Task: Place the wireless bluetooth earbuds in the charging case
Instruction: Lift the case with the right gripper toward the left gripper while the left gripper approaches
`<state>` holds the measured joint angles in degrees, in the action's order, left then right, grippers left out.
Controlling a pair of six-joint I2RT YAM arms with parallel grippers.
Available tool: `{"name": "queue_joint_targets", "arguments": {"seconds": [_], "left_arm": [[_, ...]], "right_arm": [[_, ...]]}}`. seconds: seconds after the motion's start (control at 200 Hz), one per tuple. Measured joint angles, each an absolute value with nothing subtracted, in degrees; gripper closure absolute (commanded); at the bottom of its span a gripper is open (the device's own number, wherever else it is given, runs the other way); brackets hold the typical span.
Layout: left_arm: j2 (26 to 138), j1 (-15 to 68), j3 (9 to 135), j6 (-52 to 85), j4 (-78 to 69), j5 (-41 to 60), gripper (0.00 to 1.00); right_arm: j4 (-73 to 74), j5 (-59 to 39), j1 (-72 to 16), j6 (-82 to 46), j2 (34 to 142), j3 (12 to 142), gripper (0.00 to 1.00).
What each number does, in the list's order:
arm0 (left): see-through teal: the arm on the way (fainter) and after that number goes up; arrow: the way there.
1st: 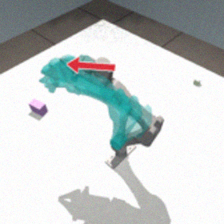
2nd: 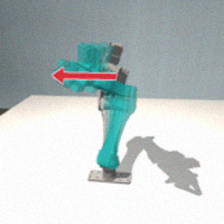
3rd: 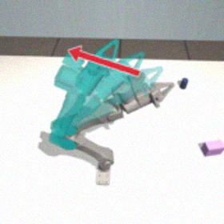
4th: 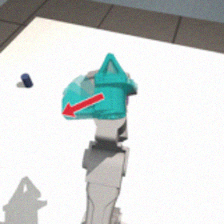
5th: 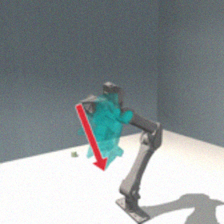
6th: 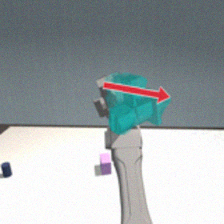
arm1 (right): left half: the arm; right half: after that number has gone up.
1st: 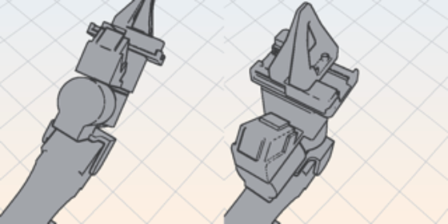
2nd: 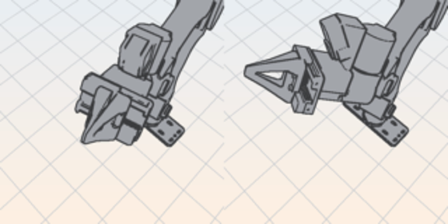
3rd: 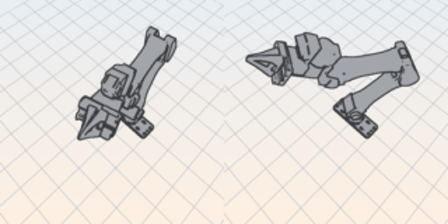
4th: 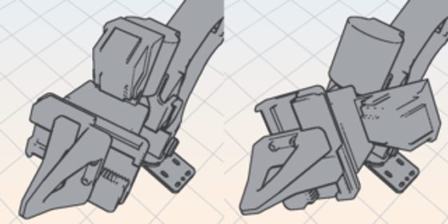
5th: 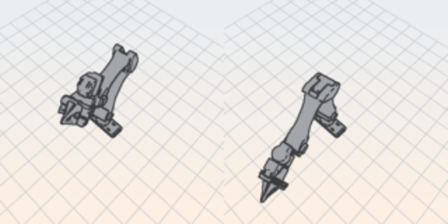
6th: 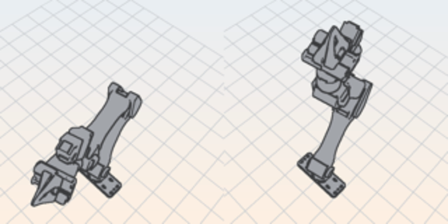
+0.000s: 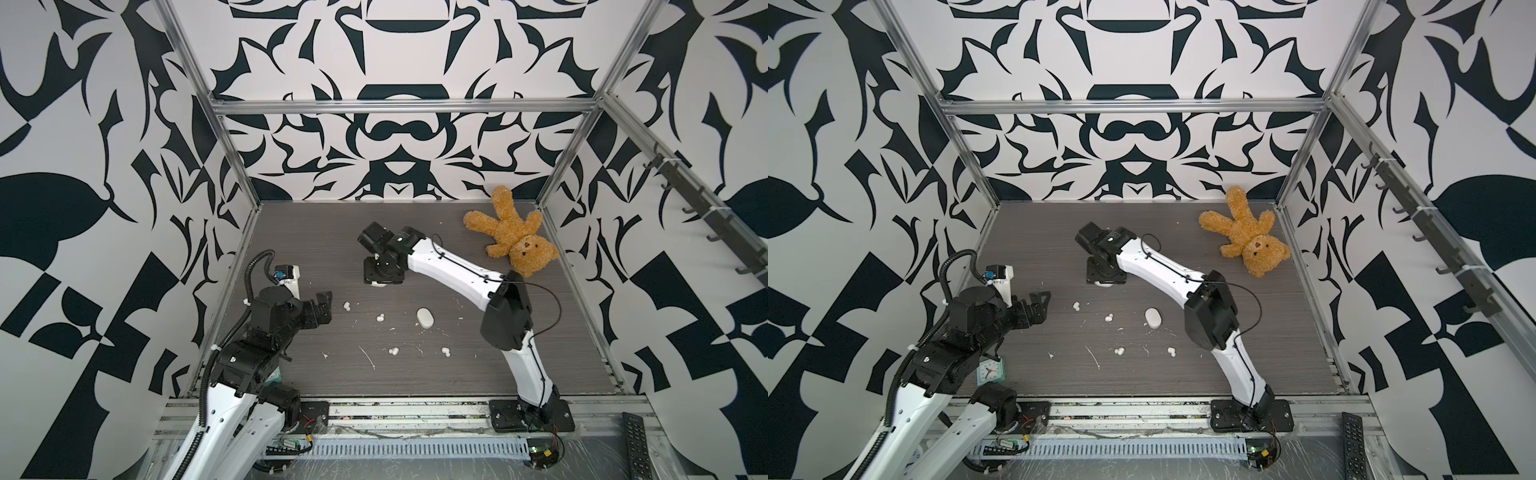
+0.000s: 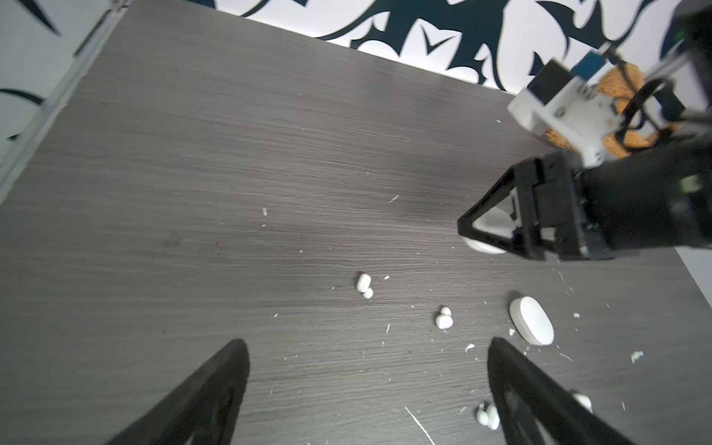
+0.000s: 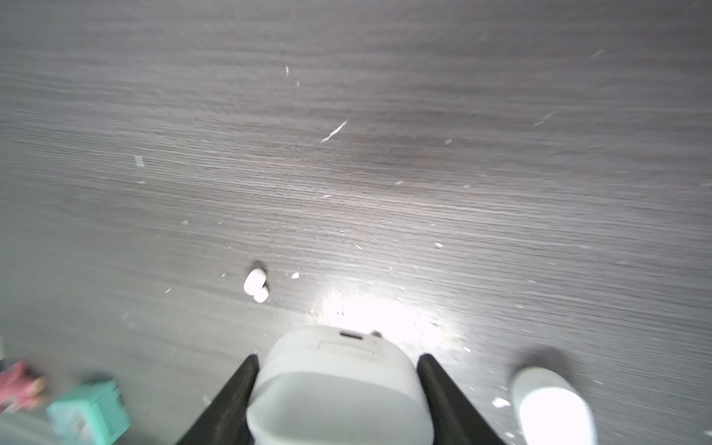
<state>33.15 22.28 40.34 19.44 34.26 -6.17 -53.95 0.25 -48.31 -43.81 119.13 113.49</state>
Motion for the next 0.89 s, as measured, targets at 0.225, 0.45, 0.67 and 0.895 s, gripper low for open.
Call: {"name": "queue_joint_targets", "arguments": {"seconds": [0.225,0.45,0.67,0.895], "left_arm": [[38.3,30.6,39.1,3.4,24.5,0.2,0.01],[47.6,38.5,39.0,-13.2,17.6,0.9,0.01],[51.1,42.1,35.1,-21.9,10.6,0.1,0.01],[51.0,43.0,31.2,-22.5,4.3,0.8,0.01]], "right_arm": [[-43.8,-5.5,-43.2,-36.6,103.5,96.5,1.00],[-34.1,-13.3,-44.1,-31.2,94.0,81.3,1.00],[-27.8,-19.2,-44.3,-28.7,86.4,73.6,1.00],[-22.6,-24.3,-44.3,-28.1,82.2,68.8,1.00]]}}
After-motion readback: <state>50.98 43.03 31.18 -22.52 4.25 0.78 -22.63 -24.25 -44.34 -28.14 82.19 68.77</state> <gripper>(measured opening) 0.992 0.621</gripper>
